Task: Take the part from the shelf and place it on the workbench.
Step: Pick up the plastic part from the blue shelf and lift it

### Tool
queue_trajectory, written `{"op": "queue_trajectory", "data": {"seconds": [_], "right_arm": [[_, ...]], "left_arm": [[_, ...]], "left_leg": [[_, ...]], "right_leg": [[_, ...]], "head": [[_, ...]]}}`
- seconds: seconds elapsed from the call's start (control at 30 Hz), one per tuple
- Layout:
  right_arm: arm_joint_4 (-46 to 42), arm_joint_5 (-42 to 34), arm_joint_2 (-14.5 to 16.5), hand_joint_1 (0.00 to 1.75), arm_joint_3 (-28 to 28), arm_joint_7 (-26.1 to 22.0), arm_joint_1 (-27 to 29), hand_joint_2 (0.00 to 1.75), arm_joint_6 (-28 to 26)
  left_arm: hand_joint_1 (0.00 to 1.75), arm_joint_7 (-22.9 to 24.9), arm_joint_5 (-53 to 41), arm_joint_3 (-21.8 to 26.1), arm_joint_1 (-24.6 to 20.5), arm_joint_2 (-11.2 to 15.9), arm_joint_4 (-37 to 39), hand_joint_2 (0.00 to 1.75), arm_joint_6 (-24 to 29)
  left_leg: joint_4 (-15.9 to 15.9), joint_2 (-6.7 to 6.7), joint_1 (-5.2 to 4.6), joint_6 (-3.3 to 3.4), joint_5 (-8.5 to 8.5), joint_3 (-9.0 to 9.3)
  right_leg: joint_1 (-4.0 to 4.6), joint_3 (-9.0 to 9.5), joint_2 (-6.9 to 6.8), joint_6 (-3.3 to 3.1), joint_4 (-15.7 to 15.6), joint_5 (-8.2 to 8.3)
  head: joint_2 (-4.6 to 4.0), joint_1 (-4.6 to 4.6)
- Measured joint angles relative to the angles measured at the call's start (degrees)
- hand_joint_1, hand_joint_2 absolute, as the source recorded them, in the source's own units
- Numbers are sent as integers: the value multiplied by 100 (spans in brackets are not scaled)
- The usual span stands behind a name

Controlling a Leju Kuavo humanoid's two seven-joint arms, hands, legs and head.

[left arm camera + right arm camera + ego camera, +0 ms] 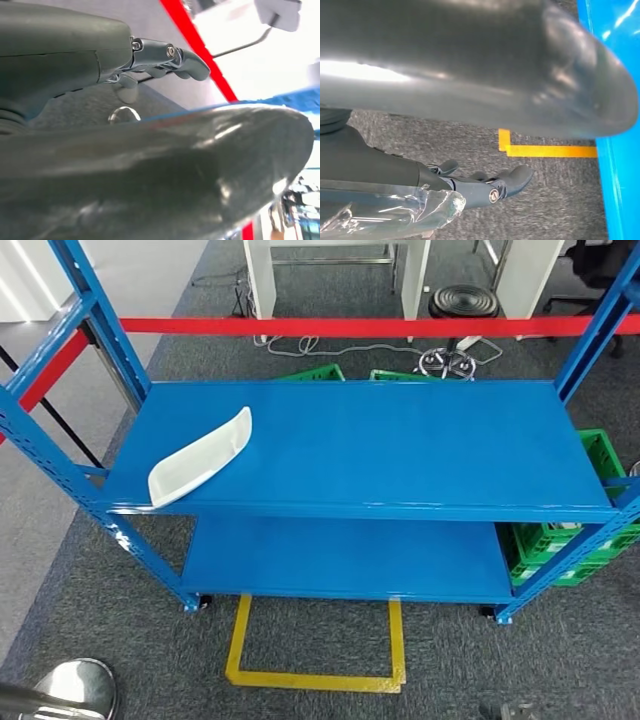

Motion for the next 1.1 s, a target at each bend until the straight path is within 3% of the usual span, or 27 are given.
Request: {"op": "queue_trajectory", "data": {"seconds": [0.07,0.13,0.17,0.2,0.27,0.3,0.33,0.4,0.43,0.47,0.5,0.53,0.57,0.63,0.67,0.7,0.73,0.8,0.83,0.87,0.93,0.97,1.0,1.1], "right_arm": [[2,32,0,0,-3,12,5,0,2],[16,74,0,0,-4,30,18,87,1],[32,105,0,0,-4,42,21,131,1],[51,140,0,0,-4,52,22,175,0],[107,210,0,0,-5,70,10,175,-1],[130,243,0,0,-5,78,3,175,-1],[149,275,0,0,-7,82,-9,175,-2],[175,343,1,0,-9,93,-76,175,-2],[196,371,3,0,-8,98,-122,175,-2],[222,400,5,0,-4,104,-163,175,1],[253,426,8,0,1,115,-178,175,4],[288,451,10,0,4,124,-172,175,6],[325,475,11,0,7,135,-156,175,8],[401,519,11,0,7,152,-132,175,7],[438,539,11,0,7,158,-129,175,7],[469,564,11,0,7,167,-125,175,7],[493,588,11,0,7,184,-119,175,7],[502,642,16,0,6,252,-115,175,11],[472,663,19,0,4,288,-128,175,14],[424,681,22,0,2,316,-160,175,16],[316,703,26,0,-2,362,-244,175,19],[283,715,28,0,-4,386,-271,175,20],[267,729,31,0,-8,417,-271,175,21],[260,779,31,0,-21,519,-148,175,35]], "left_arm": [[0,-4,-28,-19,11,-4,-47,0,-20],[0,-7,-107,-32,24,-8,-86,0,-72],[0,-11,-170,-35,28,-9,-110,0,-113],[0,-20,-242,-39,35,-10,-135,0,-153],[0,-56,-407,-49,57,-12,-183,0,-220],[0,-79,-491,-58,68,-13,-211,0,-246],[0,-100,-568,-71,76,-15,-245,0,-269],[0,-131,-704,-106,76,-17,-322,0,-311],[0,-145,-767,-121,76,-17,-356,0,-328],[0,-158,-826,-135,75,-15,-382,0,-344],[0,-169,-886,-153,78,-14,-402,0,-358],[0,-176,-952,-172,78,-15,-417,0,-370],[0,-182,-1035,-193,79,-18,-429,0,-383],[0,-192,-1271,-231,90,-25,-457,0,-407],[0,-196,-1415,-252,98,-27,-475,0,-423],[0,-195,-1573,-280,111,-30,-500,0,-443],[0,-195,-1729,-313,125,-33,-528,0,-467],[0,-211,-2057,-388,165,-34,-603,87,-515],[0,-225,-2187,-424,193,-32,-656,131,-530],[0,-246,-2297,-459,216,-26,-714,175,-535],[0,-304,-2495,-519,248,-8,-825,175,-521],[0,-344,-2617,-548,254,-1,-858,175,-512],[0,-385,-2762,-581,268,3,-876,175,-501],[0,-536,-3213,-741,357,13,-883,175,-428]], "left_leg": [[588,8,20,-37,-326,-555],[609,9,29,-35,-718,-855],[418,10,30,-24,-752,-901],[116,21,31,-8,-534,-907],[-597,72,23,28,368,-868],[-828,97,17,44,742,-832],[-946,108,14,62,908,-779],[-940,85,18,119,817,-584],[-944,78,22,162,766,-462],[-947,75,24,205,713,-336],[-950,77,26,249,632,-218],[-952,76,21,279,537,-94],[-962,65,18,300,435,39],[-991,39,14,318,221,344],[-1005,31,13,318,121,501],[-1010,27,12,314,25,647],[-1013,21,11,306,-74,773],[-1015,-5,-1,264,-278,969],[-976,-17,-8,226,-325,1030],[-890,-25,-15,184,-319,1039],[-580,-16,-24,113,-264,947],[-372,-9,-23,89,-319,832],[-136,0,-15,65,-463,697],[509,13,38,-35,-1027,202]], "right_leg": [[-2,214,3,-15,-116,-94],[-6,486,18,1,-260,-213],[-10,635,23,13,-329,-286],[-13,774,23,26,-387,-373],[0,1030,27,66,-447,-589],[11,1160,24,91,-497,-708],[24,1301,26,130,-516,-755],[29,1390,23,210,-265,-633],[27,1264,18,247,112,-488],[25,1016,12,262,569,-413],[26,703,4,269,1023,-456],[32,384,-3,264,1355,-636],[40,98,-4,260,1541,-927],[57,-340,-4,254,1528,-1528],[66,-487,-4,247,1358,-1641],[76,-585,-6,227,1108,-1519],[88,-638,-10,195,828,-1118],[106,-607,-28,137,420,-360],[114,-574,-24,104,341,-137],[115,-538,-12,65,315,-95],[83,-508,10,-22,265,159],[62,-481,5,-52,250,274],[41,-460,-9,-65,238,357],[26,-419,-35,-60,235,330]], "head": [[0,-15],[0,-22],[0,-28],[0,-32],[0,-49],[0,-48],[0,-51],[1,-23],[0,-12],[0,3],[0,9],[-1,13],[0,14],[0,20],[0,26],[0,35],[0,40],[0,62],[0,70],[0,82],[0,76],[0,59],[0,41],[0,16]]}}
